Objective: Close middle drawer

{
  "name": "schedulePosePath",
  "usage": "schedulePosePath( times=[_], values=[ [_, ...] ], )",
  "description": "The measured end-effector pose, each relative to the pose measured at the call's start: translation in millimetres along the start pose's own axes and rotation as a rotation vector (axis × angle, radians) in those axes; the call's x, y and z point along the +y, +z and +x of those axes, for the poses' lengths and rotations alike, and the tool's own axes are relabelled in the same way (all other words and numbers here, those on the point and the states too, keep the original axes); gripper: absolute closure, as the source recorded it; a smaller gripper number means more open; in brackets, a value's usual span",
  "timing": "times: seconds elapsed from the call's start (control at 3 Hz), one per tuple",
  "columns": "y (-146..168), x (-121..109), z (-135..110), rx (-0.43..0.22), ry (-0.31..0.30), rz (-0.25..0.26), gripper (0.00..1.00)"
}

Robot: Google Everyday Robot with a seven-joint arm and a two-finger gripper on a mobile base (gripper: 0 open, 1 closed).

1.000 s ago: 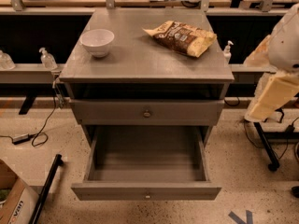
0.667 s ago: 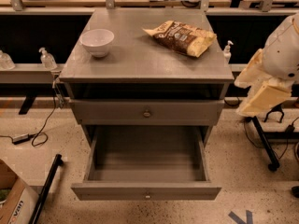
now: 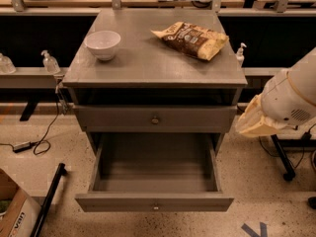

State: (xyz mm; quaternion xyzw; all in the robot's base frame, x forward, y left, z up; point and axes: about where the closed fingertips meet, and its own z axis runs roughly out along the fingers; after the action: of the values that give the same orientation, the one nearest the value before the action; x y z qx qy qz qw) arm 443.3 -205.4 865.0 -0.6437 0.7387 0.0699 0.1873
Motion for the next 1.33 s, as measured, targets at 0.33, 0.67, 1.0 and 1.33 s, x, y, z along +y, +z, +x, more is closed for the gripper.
schedulePosePath(
  times=[0.33,0.67,1.0,1.33],
  values=[
    [8,-2,2,-0.009,-0.011,0.004,1.0],
    [15,-1,3,0.011,-0.004,-0.013,1.0],
    [59,16,6,-0.005,0.025,-0.052,1.0],
    [106,32,13,0.0,0.039,-0.079,1.0]
  ],
)
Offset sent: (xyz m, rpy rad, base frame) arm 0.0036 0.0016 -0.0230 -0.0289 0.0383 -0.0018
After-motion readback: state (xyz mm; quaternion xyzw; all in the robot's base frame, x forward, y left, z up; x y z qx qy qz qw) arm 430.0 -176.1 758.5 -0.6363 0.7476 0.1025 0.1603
